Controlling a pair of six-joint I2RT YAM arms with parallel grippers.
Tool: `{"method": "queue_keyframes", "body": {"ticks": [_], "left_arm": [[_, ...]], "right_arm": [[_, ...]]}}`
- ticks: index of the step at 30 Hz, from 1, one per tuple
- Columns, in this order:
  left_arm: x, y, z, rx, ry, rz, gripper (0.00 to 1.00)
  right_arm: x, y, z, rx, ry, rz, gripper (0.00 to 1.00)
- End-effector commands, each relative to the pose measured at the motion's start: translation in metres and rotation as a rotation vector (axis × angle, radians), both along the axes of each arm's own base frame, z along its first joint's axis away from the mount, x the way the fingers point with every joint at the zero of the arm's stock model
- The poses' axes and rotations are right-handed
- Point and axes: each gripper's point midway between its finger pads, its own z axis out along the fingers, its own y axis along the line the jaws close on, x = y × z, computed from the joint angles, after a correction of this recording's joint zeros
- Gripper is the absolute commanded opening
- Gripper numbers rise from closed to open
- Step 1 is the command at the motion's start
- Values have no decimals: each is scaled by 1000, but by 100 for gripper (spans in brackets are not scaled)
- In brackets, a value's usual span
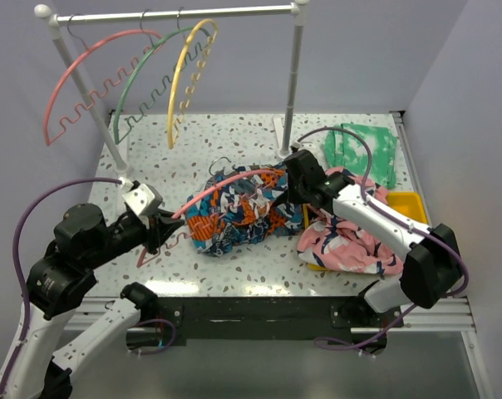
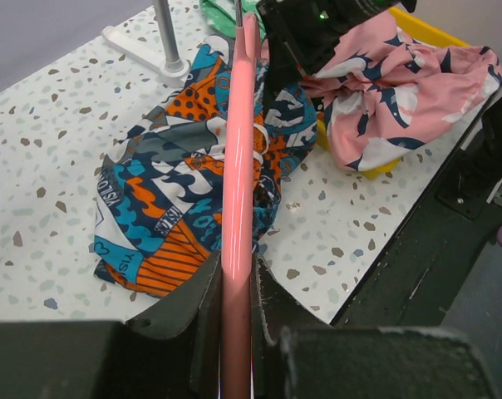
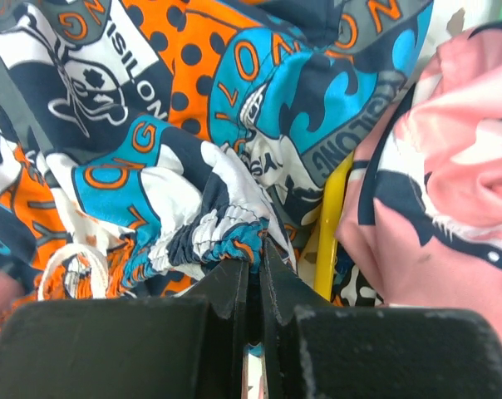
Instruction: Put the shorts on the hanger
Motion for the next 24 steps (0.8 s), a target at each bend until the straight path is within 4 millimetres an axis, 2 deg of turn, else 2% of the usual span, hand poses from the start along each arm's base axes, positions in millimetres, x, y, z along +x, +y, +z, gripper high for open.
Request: {"method": "queue_keyframes", "body": {"ticks": [1, 7, 19, 24], "left_arm": [[-7, -13, 12, -32, -29, -90, 0], [-4, -18, 7, -23, -6, -107, 0], [19, -26, -4, 21, 39, -72, 0], [44, -18, -2, 26, 14, 52, 0]], "right_arm": [[14, 2, 28, -5, -45, -38, 0], [19, 2, 38, -12, -58, -45, 0], [19, 7, 71, 27, -108, 1, 0], [7, 22, 90, 18, -141, 93, 0]]}}
